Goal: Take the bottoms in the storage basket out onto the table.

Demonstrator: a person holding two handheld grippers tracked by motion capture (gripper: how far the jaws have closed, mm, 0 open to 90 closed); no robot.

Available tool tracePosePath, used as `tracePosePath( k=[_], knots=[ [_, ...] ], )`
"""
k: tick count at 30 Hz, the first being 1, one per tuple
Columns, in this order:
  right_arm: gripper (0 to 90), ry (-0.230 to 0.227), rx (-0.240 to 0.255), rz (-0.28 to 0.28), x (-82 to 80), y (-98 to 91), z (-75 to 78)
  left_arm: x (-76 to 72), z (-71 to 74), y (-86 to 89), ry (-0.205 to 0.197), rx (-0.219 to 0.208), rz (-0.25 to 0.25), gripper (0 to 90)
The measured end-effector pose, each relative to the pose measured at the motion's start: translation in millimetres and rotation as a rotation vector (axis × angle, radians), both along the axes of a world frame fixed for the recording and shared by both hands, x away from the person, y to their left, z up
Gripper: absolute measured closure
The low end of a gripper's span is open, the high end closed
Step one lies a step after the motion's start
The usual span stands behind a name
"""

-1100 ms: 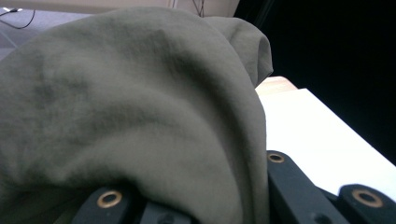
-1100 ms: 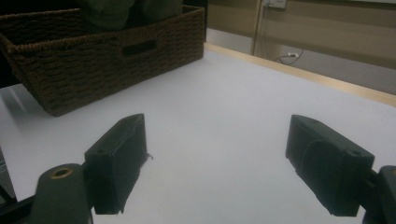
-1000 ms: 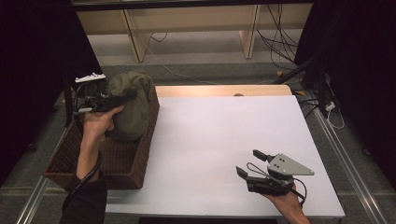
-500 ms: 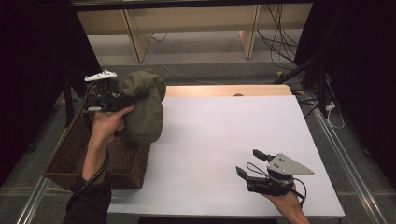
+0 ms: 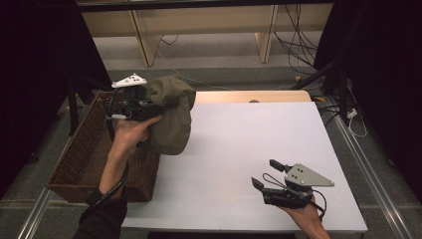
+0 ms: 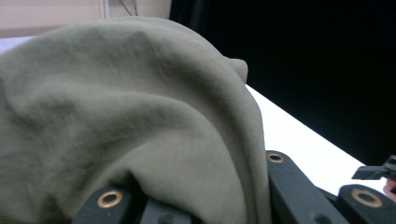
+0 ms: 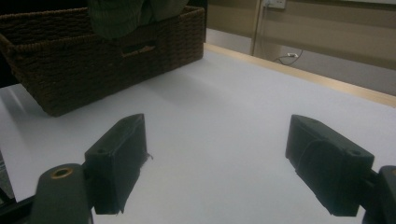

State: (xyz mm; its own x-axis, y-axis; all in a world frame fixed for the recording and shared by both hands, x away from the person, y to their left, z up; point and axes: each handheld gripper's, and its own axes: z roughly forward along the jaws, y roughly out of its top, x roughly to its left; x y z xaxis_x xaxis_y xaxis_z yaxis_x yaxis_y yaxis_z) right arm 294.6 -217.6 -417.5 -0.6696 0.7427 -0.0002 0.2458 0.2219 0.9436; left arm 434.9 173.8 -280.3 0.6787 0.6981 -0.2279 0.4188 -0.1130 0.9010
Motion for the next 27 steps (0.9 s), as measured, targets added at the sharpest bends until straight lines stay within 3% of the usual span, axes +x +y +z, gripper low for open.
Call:
tracePosePath(
  k=[8, 14, 19, 27],
  knots=[
    [21.6, -0.001, 0.004, 0.001, 0.5, -0.2, -0.3, 0.9, -4.3, -26.2, 0.007, 0.021, -0.05, 81.1],
    [21.6, 0.0, 0.005, 0.001, 0.7, -0.6, -0.4, -2.5, -3.6, -40.7, 0.005, 0.015, -0.101, 81.2],
    [21.6, 0.0, 0.006, -0.001, 0.5, -0.3, -0.4, -6.5, -4.1, -61.4, 0.008, 0.015, -0.176, 81.2],
    [21.7, -0.002, 0.006, -0.009, 0.3, -2.6, 0.3, -7.9, -7.6, -79.2, 0.021, 0.007, -0.226, 81.2]
  ],
)
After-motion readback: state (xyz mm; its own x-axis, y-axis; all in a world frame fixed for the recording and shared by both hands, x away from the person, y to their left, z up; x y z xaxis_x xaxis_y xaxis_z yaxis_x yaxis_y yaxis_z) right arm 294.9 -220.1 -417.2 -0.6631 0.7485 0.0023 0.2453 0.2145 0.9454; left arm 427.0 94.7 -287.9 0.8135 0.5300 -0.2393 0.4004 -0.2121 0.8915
